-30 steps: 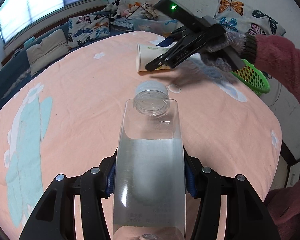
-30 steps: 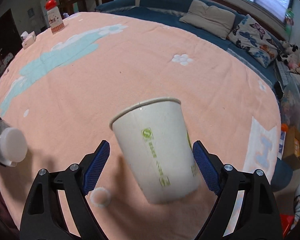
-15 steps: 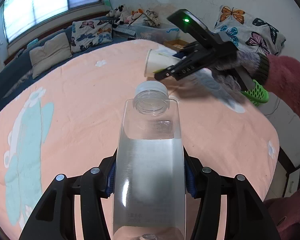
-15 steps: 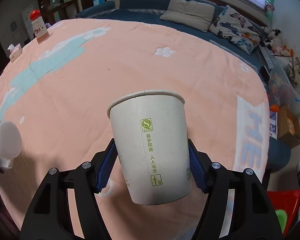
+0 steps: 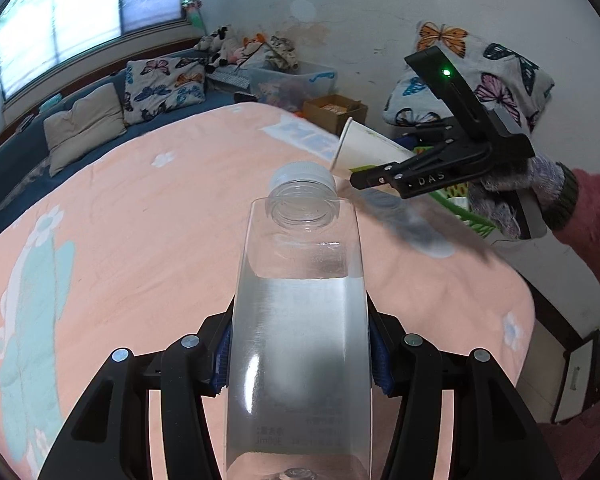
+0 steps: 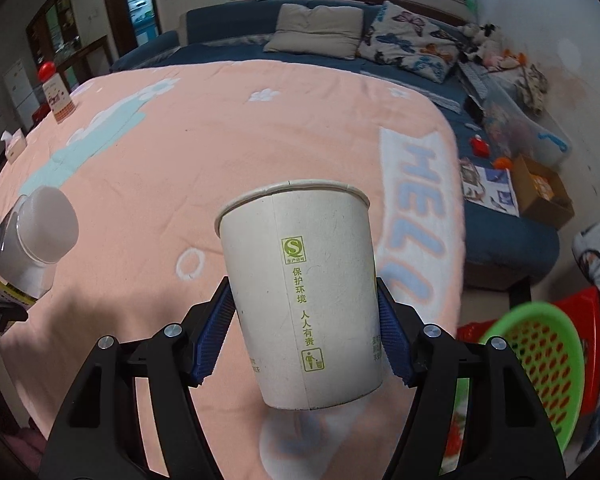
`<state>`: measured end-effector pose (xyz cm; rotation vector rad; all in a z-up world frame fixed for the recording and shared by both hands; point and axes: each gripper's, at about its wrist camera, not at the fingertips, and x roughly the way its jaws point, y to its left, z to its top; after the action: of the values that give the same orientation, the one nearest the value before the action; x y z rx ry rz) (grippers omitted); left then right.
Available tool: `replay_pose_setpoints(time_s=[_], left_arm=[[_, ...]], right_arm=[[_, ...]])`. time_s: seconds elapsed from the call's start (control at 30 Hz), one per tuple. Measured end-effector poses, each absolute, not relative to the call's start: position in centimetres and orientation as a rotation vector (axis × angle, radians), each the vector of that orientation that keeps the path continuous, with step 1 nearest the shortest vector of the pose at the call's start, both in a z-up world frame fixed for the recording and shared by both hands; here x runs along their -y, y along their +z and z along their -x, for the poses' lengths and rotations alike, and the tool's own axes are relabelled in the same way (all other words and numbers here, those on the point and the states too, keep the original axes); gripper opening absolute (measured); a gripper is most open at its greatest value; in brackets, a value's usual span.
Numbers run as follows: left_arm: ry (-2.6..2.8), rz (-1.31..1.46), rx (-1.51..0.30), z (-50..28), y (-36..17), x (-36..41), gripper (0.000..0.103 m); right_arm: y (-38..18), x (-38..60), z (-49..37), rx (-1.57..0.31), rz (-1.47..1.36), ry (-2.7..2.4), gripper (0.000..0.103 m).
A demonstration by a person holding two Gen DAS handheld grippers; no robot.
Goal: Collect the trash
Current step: 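Carry the paper cup and bottle to the green basket and release both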
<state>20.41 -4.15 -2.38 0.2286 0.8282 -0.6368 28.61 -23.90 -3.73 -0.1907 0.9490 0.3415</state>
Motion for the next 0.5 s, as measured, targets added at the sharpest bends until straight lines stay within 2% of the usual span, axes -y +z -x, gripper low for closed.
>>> replay_pose_setpoints(time_s=[0.5], left_arm=[[-0.715, -0.229, -0.802, -20.5, -1.3, 11.0, 0.052]], right_arm=[[-3.8, 35.7, -21.8, -0.958, 0.045, 0.069, 0.067]])
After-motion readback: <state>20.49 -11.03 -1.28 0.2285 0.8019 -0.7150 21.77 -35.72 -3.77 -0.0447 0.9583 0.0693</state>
